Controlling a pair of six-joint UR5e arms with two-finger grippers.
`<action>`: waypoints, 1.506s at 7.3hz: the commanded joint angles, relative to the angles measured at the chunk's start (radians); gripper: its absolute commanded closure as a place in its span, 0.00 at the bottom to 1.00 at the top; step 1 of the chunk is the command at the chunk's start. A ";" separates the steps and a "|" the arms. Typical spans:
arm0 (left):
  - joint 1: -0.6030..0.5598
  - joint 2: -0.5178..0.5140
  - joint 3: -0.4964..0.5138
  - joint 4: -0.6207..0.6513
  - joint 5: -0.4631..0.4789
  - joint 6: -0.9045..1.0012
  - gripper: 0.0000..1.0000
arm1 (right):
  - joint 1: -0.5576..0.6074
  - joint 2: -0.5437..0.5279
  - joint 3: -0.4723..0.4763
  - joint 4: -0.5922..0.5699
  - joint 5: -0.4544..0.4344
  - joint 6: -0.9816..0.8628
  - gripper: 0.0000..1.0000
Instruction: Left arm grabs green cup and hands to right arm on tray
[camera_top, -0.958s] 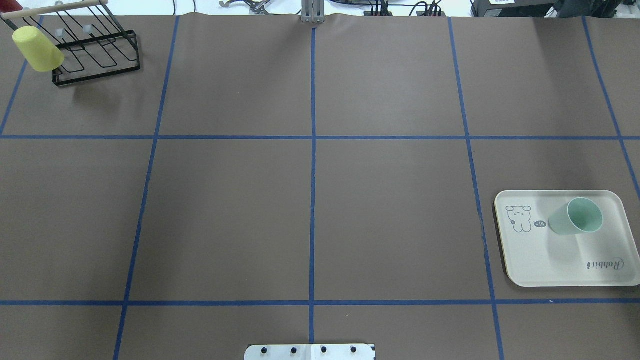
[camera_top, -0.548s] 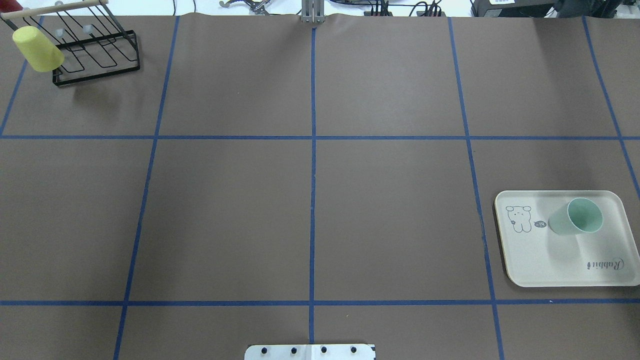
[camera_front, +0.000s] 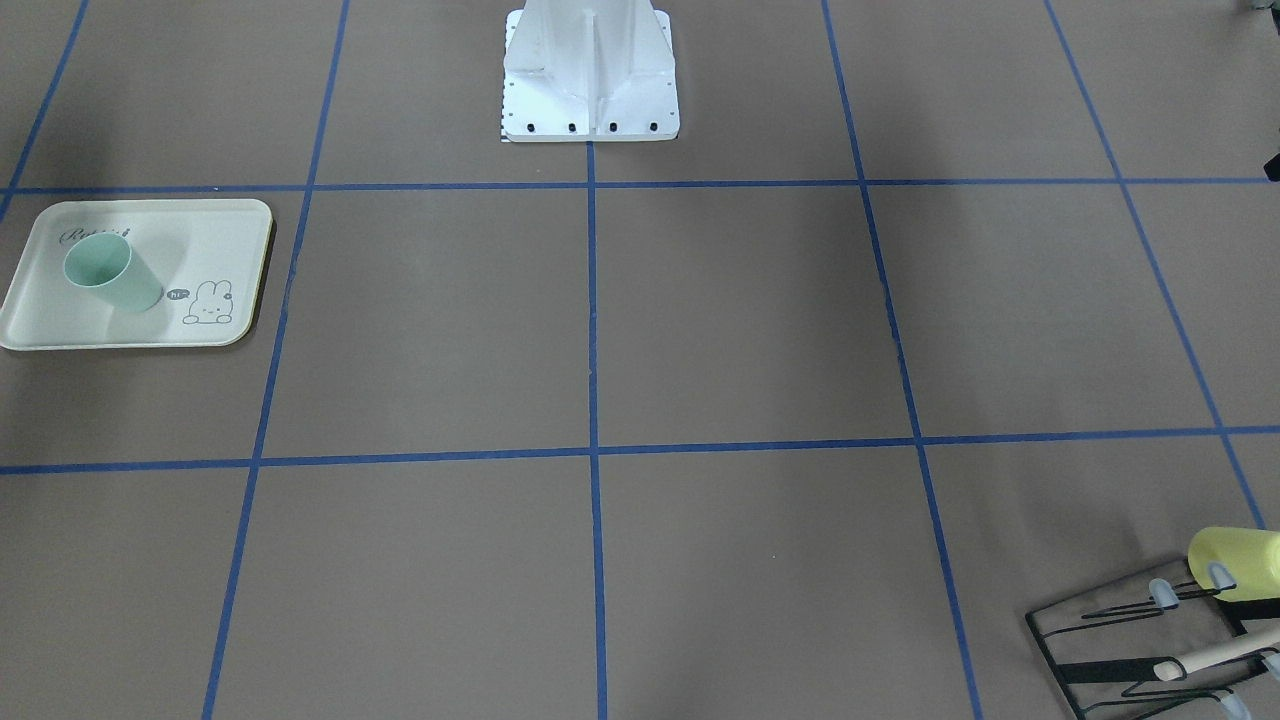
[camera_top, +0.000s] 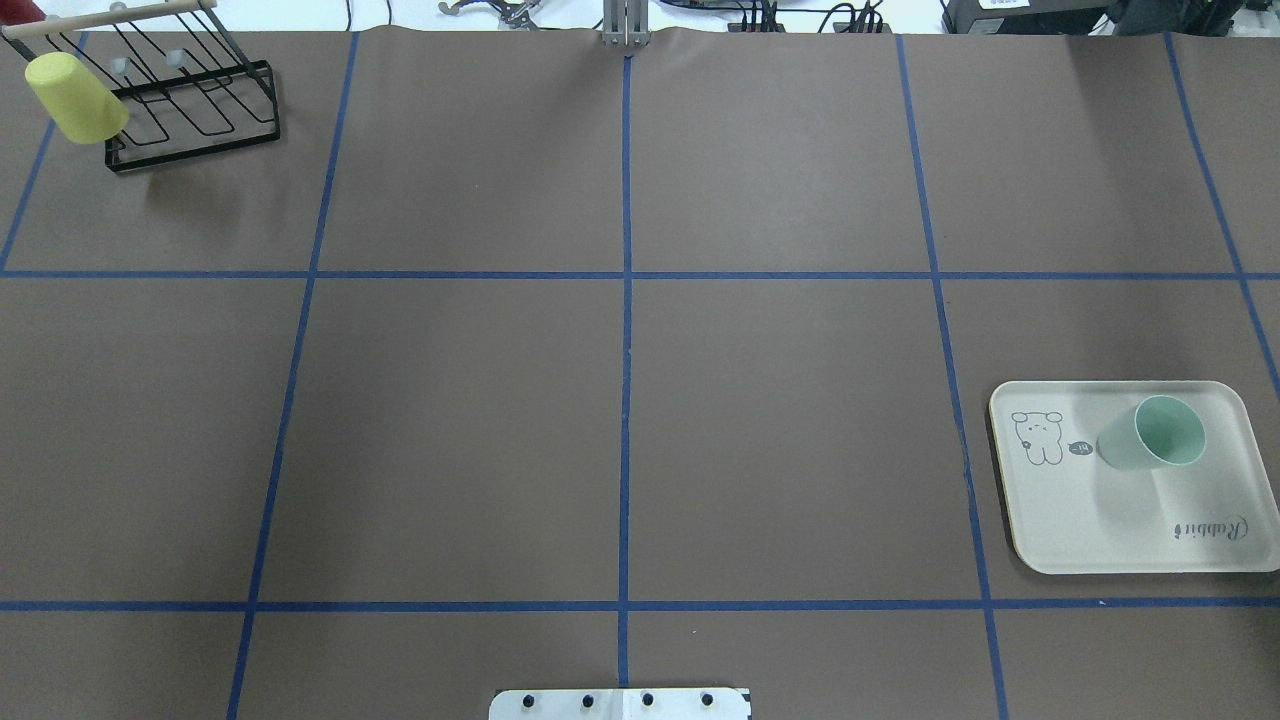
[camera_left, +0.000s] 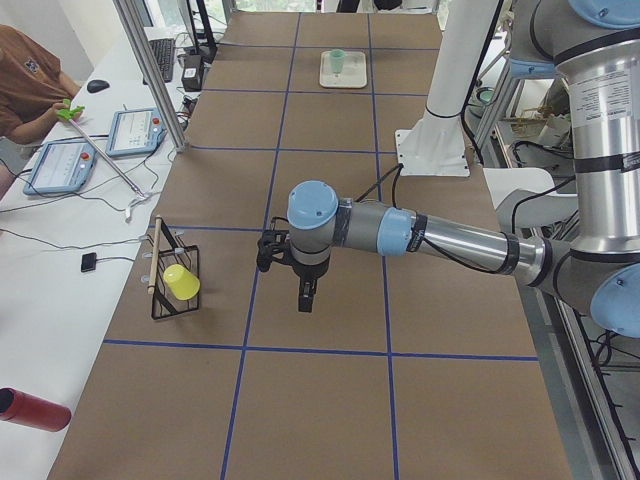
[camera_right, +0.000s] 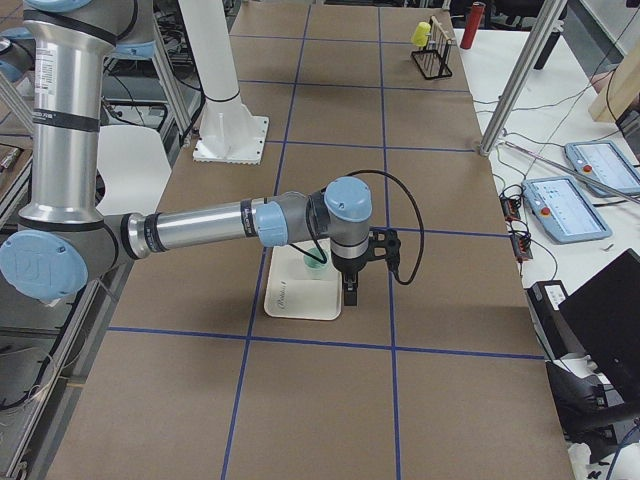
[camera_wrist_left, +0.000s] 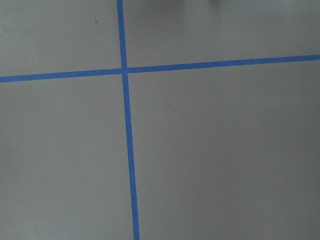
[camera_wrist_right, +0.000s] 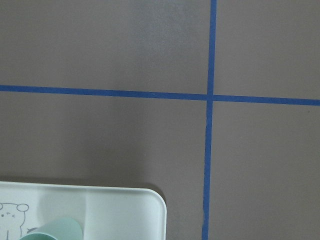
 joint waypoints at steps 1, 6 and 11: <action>0.000 -0.002 -0.003 -0.001 0.000 0.000 0.00 | 0.000 0.001 0.004 0.002 0.000 0.000 0.00; -0.014 -0.002 -0.034 0.002 0.000 -0.011 0.00 | 0.000 0.000 -0.022 0.006 0.047 0.005 0.00; -0.014 -0.010 -0.029 0.003 0.000 -0.015 0.00 | 0.000 -0.011 -0.024 0.011 0.085 0.014 0.00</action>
